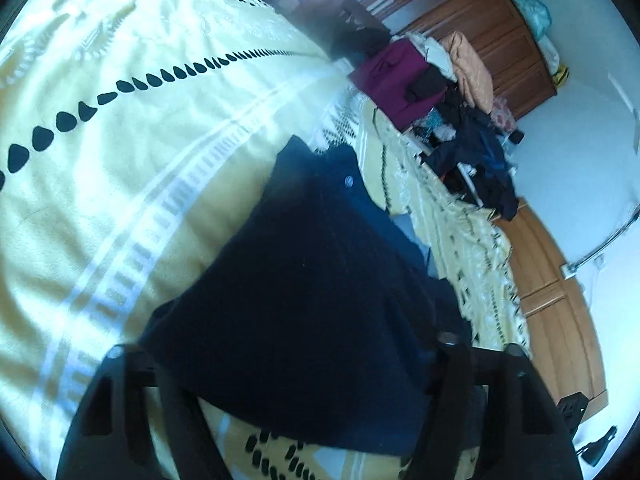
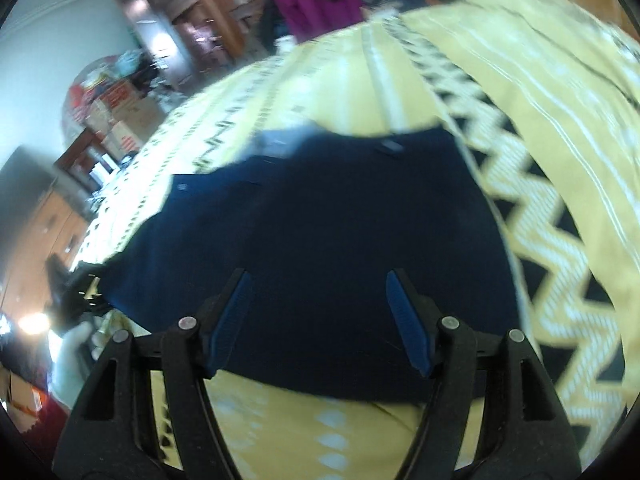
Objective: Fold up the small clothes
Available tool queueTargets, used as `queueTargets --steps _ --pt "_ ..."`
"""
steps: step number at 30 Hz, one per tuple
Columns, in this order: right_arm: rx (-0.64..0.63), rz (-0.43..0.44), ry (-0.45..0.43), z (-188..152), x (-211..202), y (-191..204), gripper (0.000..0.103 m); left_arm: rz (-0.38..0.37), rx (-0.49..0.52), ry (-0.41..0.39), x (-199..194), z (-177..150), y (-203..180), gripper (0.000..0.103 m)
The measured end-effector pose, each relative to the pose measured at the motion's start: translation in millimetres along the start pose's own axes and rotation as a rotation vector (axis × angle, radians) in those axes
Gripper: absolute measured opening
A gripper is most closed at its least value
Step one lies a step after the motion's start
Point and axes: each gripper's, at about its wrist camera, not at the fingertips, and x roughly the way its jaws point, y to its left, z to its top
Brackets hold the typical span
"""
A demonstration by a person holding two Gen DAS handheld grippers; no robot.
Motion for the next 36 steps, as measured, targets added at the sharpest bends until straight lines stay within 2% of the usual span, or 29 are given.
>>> queueTargets --steps 1,2,3,5,6,8,9,10,11,12,13,15,16,19,20,21,23,24,27,30,33,36 --pt "-0.029 0.028 -0.002 10 6 16 0.069 -0.014 -0.015 -0.005 1 2 3 0.057" --pt "-0.044 0.045 0.000 15 10 26 0.069 -0.039 -0.028 -0.011 1 3 6 0.046" --pt "-0.068 0.072 0.008 25 19 41 0.069 -0.054 -0.029 -0.012 1 4 6 0.031" --pt "-0.123 0.125 0.028 43 38 72 0.069 -0.057 0.017 -0.030 -2 6 -3 0.021" --pt "-0.153 0.162 0.044 56 52 92 0.069 -0.056 0.047 -0.036 -2 7 -11 0.021" --pt "-0.188 0.232 0.079 77 76 125 0.070 -0.041 0.172 -0.048 -4 6 -37 0.021" --pt "-0.203 0.274 0.118 89 92 142 0.073 -0.038 0.228 -0.050 -6 5 -48 0.021" --pt "-0.222 0.289 0.154 102 110 161 0.074 -0.040 0.265 -0.049 -6 4 -57 0.021" --pt "-0.244 0.297 0.178 111 123 176 0.079 -0.034 0.321 -0.051 -6 3 -68 0.021" --pt "-0.271 0.325 0.228 121 140 194 0.085 -0.030 0.355 -0.053 -6 2 -75 0.021" --pt "-0.292 0.341 0.289 129 160 212 0.085 -0.024 0.399 -0.055 -5 -1 -84 0.021" --pt "-0.309 0.357 0.374 139 188 238 0.087 -0.022 0.476 -0.055 -5 -6 -100 0.021" --pt "-0.332 0.361 0.462 139 210 255 0.087 -0.021 0.512 -0.056 -5 -9 -107 0.021" --pt "-0.403 0.272 0.613 123 253 273 0.087 -0.036 0.620 -0.052 -1 -19 -132 0.021" --pt "-0.415 0.246 0.634 117 261 273 0.083 -0.040 0.649 -0.050 2 -23 -140 0.022" --pt "-0.439 0.204 0.644 111 269 271 0.065 -0.048 0.675 -0.046 5 -25 -148 0.022" --pt "-0.416 0.196 0.625 107 269 258 0.027 -0.071 0.698 -0.027 11 -28 -156 0.022" --pt "-0.360 0.228 0.593 110 263 248 0.021 -0.077 0.704 -0.020 12 -30 -157 0.021" --pt "-0.273 0.284 0.442 117 219 210 0.013 -0.124 0.720 0.009 13 -32 -166 0.021" --pt "-0.163 0.318 0.296 127 156 154 0.011 -0.213 0.817 0.051 11 -49 -203 0.021" --pt "-0.107 0.291 0.218 129 109 93 0.010 -0.326 0.936 0.128 19 -84 -254 0.022" --pt "-0.032 0.286 0.170 127 72 30 0.010 -0.409 1.001 0.213 38 -118 -294 0.022"
